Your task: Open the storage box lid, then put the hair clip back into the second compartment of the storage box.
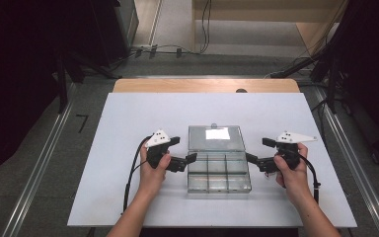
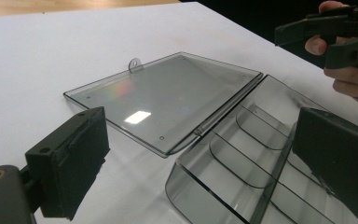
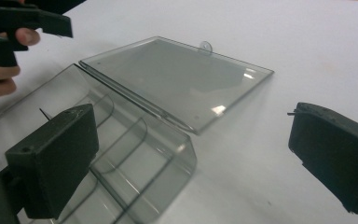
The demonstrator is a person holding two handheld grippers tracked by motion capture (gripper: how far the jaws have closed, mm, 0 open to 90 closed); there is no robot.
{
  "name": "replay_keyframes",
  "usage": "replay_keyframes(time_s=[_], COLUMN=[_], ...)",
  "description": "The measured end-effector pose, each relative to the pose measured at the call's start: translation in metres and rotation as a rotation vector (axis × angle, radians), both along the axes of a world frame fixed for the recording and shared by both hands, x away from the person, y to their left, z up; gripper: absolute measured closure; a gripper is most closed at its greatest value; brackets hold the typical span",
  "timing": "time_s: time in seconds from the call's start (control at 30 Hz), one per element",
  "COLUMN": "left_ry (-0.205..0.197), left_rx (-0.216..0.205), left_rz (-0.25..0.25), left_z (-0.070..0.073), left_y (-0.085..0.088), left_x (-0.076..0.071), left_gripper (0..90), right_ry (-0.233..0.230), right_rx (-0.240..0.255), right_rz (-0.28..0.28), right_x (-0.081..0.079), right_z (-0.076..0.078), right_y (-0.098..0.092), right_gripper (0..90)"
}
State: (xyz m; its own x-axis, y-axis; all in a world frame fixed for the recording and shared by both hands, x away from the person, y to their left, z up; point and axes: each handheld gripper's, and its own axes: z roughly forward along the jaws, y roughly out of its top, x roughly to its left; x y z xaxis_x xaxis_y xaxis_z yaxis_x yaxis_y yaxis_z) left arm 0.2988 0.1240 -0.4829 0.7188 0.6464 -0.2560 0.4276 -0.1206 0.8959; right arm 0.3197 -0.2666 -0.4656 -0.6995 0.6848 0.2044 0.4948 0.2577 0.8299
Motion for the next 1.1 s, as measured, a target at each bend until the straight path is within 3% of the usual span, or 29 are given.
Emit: replay_keyframes(time_s=[0.37,0.8,1.1], left_ry=[-0.040,-0.041,-0.033], left_rx=[-0.016,-0.021,-0.001], left_rz=[-0.014,-0.042,-0.046], left_z=[0.004,-0.005,-0.011], left_y=[0.006,0.017,0.022], left_x=[-0.023,-0.050,-0.061], left_gripper=[3.3,3.3,3.3], right_ry=[-0.005,-0.007,-0.015], right_rx=[0.001,-0.047,-0.081], right_rz=[-0.013,0.021,-0.020], right_x=[-0.012,-0.027,-0.035], right_z=[0.000,-0.003,-0.006], right_y=[-0.032,-0.049,-0.062], right_gripper=[0.3,3.7,22.0])
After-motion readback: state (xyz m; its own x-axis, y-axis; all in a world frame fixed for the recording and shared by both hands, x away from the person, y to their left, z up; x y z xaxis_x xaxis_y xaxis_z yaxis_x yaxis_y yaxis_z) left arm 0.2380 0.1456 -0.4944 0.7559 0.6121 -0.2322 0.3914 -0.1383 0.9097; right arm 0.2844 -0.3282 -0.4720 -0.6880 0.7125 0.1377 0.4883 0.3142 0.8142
